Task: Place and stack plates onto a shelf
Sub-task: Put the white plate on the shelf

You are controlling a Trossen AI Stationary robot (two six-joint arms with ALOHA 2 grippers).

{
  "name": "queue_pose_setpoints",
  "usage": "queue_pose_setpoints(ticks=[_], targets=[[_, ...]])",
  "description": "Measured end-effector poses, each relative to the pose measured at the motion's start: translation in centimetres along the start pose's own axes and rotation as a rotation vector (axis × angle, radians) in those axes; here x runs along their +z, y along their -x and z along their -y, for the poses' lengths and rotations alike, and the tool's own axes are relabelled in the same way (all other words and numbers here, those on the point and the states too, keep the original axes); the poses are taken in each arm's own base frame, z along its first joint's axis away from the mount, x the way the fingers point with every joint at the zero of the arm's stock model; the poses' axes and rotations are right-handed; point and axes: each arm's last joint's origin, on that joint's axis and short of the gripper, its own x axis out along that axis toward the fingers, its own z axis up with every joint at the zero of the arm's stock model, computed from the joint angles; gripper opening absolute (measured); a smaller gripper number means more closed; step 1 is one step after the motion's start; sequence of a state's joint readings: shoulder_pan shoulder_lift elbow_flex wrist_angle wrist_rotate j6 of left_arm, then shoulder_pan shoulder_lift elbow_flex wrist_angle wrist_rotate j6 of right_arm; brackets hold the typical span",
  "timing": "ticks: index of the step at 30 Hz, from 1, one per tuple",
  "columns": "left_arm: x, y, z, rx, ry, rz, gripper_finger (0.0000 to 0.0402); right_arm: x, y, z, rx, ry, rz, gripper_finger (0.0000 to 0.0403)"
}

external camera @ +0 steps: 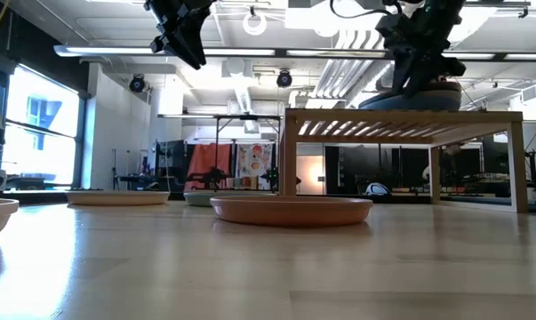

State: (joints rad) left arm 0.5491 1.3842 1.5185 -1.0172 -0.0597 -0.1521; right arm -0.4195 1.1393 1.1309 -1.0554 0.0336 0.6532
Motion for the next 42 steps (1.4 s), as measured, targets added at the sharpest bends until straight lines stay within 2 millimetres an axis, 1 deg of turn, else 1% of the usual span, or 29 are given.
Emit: queue_pose_setpoints(ticks=[6,12,16,23,26,28,30,36,42], targets=[[-0.5,-0.1,0.0,-0.021,0.051,-0.054,0.0097,0.1,0.1,-1.1,0.173,0.019,-0.037,0.0114],[-1.1,-1.0,1.0,-0.041,0.048,-0.157,0.0097,0.3,0.4,-2.8,0.332,0.075,0.009,0.0114],[-1.2,-2.3,2.2,-0.054,0.013,-0.201,0.0097,0.4,0.5,-3.3,0.367,0.091,0.038,0.0114],[-1.7,-5.0,3.8,-0.059,-0.094,-0.315,0.0097,0.4,0.5,-3.3,0.359,0.11,0.041,0.0114],[-2.1,-5.9,4.2,-0.051,-0.1,-0.367,0.0097,0.3,0.5,-3.2,0.356,0.113,0.037,0.0114],[-2.3,-6.6,4.2,-0.033,-0.074,-0.385,0.0097,0.3,0.5,-3.2,0.354,0.113,0.036,0.0114],[-3.1,-7.5,4.1,0.003,-0.05,-0.416,0.0097,0.3,0.5,-3.2,0.354,0.113,0.036,0.0114],[-6.5,-10.0,3.4,0.091,0.027,-0.536,0.0097,0.3,0.5,-3.2,0.352,0.116,0.037,0.0114],[-9.5,-12.1,2.9,0.164,0.134,-0.588,0.0097,0.3,0.5,-3.2,0.344,0.114,0.045,0.0114]])
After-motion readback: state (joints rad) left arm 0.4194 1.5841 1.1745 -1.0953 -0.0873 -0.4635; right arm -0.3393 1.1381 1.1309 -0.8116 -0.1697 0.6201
